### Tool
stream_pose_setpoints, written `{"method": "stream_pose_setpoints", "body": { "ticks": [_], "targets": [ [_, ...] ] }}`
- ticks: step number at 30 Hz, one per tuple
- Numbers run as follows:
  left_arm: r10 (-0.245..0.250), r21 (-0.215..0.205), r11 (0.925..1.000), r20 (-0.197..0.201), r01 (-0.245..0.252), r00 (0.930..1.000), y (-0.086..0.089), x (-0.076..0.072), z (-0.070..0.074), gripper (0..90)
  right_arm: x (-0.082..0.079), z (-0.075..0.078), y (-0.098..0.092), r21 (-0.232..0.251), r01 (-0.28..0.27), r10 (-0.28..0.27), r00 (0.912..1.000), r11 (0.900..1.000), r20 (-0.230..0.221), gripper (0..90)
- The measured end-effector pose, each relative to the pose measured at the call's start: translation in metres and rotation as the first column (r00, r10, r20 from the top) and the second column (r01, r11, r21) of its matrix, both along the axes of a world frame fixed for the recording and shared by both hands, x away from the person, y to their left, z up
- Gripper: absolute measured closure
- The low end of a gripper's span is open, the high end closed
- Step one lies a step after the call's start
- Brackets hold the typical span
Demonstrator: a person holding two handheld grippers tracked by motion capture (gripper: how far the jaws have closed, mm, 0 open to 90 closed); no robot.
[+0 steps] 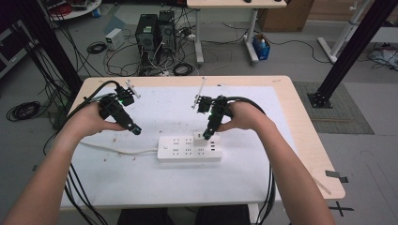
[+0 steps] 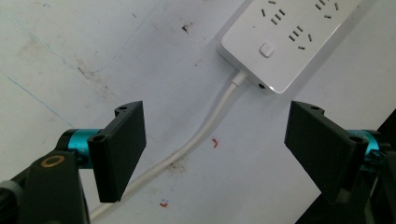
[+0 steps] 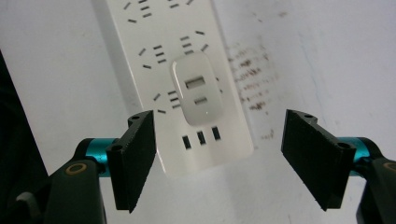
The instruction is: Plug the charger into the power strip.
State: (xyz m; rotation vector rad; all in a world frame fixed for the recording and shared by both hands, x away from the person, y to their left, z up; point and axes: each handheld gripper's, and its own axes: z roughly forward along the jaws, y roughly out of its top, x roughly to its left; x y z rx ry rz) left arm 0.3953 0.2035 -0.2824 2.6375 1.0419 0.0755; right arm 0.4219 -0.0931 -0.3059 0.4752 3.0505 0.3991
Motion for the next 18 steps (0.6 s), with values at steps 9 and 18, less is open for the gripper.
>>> {"method": "stream_pose_setpoints", "body": {
  "ticks": [9, 18],
  "targets": [
    [-0.014, 0.018, 0.9997, 0.016, 0.014, 0.9998, -0.006, 0.001, -0.001, 20.9, -0.007, 0.013, -0.059, 0.069, 0.289, -0.291, 0.9563, 0.955, 0.029, 22.4],
    [-0.006, 0.019, 0.9998, 0.031, 0.005, 0.9995, -0.004, 0.002, -0.003, 20.8, -0.015, 0.018, -0.105, 0.108, 0.491, -0.498, 0.8656, 0.865, 0.053, 20.8]
  ]
}}
